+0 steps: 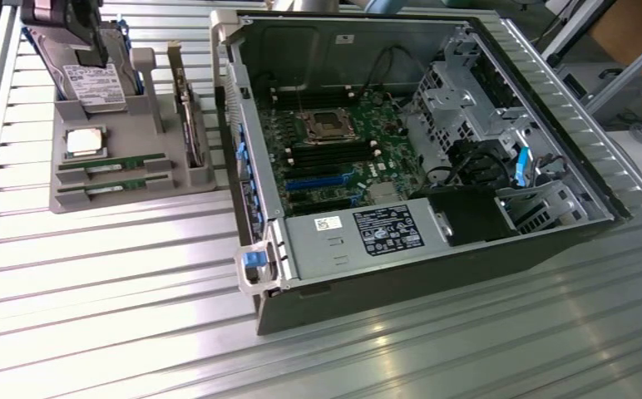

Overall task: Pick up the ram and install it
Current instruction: 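Pick up the ram and move it above insertion slot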

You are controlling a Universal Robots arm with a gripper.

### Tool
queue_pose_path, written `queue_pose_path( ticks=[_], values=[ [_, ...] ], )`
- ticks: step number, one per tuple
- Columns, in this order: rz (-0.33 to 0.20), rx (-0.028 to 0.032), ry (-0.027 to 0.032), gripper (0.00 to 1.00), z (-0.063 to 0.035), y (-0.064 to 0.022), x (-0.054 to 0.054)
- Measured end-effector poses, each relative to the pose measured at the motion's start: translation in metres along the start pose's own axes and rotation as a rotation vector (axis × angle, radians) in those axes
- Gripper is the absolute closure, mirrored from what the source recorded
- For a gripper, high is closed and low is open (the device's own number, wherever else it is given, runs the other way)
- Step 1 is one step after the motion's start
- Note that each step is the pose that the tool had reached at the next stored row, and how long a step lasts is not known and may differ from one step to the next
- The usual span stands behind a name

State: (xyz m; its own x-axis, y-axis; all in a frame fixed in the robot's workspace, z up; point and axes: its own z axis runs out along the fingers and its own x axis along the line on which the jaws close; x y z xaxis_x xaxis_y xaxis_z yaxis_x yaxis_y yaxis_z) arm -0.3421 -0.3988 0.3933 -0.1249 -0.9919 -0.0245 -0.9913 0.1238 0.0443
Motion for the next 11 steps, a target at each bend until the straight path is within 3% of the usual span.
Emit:
queue_pose_path(
  ticks=[11],
  values=[
    [-0.1, -0.0025, 0.0045, 0.89, 0.0, 0.0001, 0.0]
  ],
)
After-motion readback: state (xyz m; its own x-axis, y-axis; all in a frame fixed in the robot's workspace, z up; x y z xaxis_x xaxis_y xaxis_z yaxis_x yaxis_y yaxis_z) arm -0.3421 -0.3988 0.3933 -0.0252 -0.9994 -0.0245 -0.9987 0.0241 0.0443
